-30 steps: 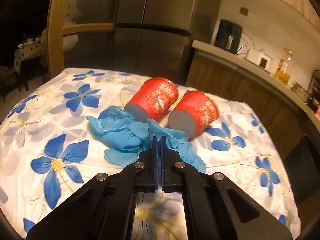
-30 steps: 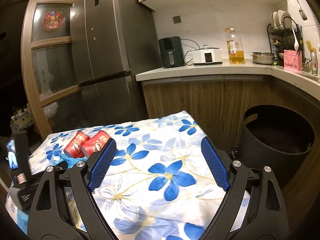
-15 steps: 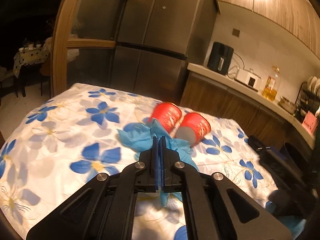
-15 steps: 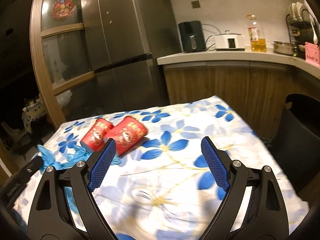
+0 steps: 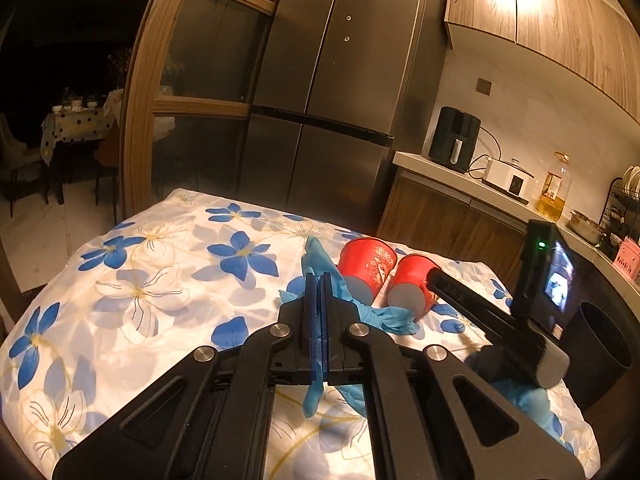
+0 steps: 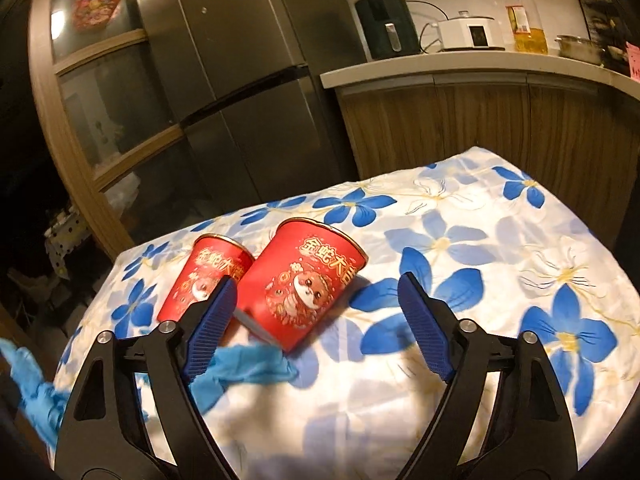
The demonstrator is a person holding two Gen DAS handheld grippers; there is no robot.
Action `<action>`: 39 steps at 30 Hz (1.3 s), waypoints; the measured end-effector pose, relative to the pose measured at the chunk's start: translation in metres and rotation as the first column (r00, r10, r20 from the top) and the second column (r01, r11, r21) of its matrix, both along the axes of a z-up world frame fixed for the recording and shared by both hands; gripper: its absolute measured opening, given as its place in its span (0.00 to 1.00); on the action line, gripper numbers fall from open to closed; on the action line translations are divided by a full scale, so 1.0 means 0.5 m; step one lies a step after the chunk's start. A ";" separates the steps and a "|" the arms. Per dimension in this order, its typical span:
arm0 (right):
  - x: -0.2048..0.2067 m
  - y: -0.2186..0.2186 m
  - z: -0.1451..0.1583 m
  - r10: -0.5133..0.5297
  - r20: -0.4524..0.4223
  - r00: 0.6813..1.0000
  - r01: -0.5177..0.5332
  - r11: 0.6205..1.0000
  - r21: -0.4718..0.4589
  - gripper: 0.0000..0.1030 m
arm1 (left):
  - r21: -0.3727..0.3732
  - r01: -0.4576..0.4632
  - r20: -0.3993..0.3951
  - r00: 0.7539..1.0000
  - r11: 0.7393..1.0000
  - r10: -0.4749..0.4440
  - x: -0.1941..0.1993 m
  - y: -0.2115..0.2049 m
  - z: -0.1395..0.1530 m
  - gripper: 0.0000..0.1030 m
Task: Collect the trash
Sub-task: 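Grasp the blue glove with the left tool while the right tool grasps a red paper cup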
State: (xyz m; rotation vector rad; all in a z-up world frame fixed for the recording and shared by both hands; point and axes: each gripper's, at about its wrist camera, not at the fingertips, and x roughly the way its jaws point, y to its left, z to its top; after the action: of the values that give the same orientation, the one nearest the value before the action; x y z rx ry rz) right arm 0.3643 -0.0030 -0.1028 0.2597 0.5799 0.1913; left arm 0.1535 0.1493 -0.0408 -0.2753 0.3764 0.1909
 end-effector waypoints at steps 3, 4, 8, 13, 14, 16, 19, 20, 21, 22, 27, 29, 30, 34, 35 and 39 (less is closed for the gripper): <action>0.021 0.011 -0.009 0.004 -0.030 1.000 -0.004 1.000 0.014 0.74 | -0.010 0.002 0.002 1.000 1.000 -0.002 0.005 0.008 -0.001 0.01; 0.029 0.015 -0.011 0.007 -0.041 0.999 -0.006 1.000 0.022 0.73 | -0.012 0.003 0.003 1.000 1.000 -0.003 0.007 0.011 -0.002 0.01; 0.049 0.025 -0.023 0.018 -0.079 0.997 -0.015 0.999 0.047 0.70 | -0.019 0.008 0.003 1.000 1.000 -0.008 0.014 0.021 -0.006 0.01; 0.059 0.038 -0.028 0.031 -0.096 0.995 -0.025 0.998 0.060 0.67 | -0.028 0.005 -0.001 1.000 1.000 -0.005 0.018 0.030 -0.011 0.01; 0.062 0.040 -0.028 0.034 -0.096 0.995 -0.028 0.998 0.058 0.65 | -0.028 0.004 -0.001 1.000 1.000 -0.004 0.018 0.032 -0.011 0.01; 0.062 0.042 -0.029 0.035 -0.097 0.995 -0.030 0.998 0.057 0.63 | -0.029 0.003 -0.001 1.000 1.000 -0.003 0.017 0.032 -0.010 0.01; 0.063 0.043 -0.030 0.039 -0.097 0.995 -0.033 0.997 0.064 0.63 | -0.030 0.003 -0.002 1.000 1.000 -0.003 0.016 0.032 -0.010 0.01; 0.063 0.043 -0.030 0.041 -0.095 0.995 -0.035 0.997 0.065 0.62 | -0.030 0.002 -0.003 1.000 1.000 -0.002 0.016 0.032 -0.010 0.01; 0.062 0.043 -0.029 0.046 -0.095 0.994 -0.040 0.997 0.064 0.61 | -0.030 0.004 -0.003 1.000 1.000 -0.004 0.017 0.032 -0.010 0.01; 0.060 0.044 -0.028 0.053 -0.092 0.994 -0.047 0.997 0.063 0.60 | -0.029 0.004 -0.004 1.000 1.000 -0.004 0.017 0.033 -0.009 0.01; 0.048 0.029 -0.024 0.048 -0.089 0.995 -0.042 0.997 0.066 0.58 | -0.024 0.006 0.005 1.000 1.000 -0.006 0.014 0.032 -0.008 0.01; 0.042 0.016 -0.020 0.045 -0.084 0.995 -0.039 0.997 0.068 0.58 | -0.022 0.009 0.008 1.000 1.000 -0.009 0.013 0.030 -0.007 0.01; 0.036 0.008 -0.016 0.043 -0.078 0.996 -0.038 0.997 0.069 0.58 | -0.022 0.011 0.008 1.000 1.000 -0.011 0.013 0.027 -0.007 0.01; 0.011 -0.021 -0.001 0.039 -0.054 0.998 -0.035 0.997 0.074 0.57 | -0.017 0.020 0.010 1.000 1.000 -0.020 0.009 0.010 -0.004 0.01; 0.005 -0.025 0.003 0.039 -0.049 0.998 -0.035 0.997 0.073 0.57 | -0.016 0.023 0.010 1.000 1.000 -0.023 0.009 0.003 -0.001 0.01; -0.029 -0.049 0.022 0.039 -0.016 0.999 -0.038 0.997 0.071 0.57 | -0.007 0.041 0.016 0.999 0.999 -0.041 0.011 -0.023 0.007 0.01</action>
State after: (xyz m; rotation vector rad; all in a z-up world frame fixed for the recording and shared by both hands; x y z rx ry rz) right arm 0.3500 -0.0276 -0.0918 0.3195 0.5964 0.2475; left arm 0.1589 0.1377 -0.0373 -0.2760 0.3668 0.1472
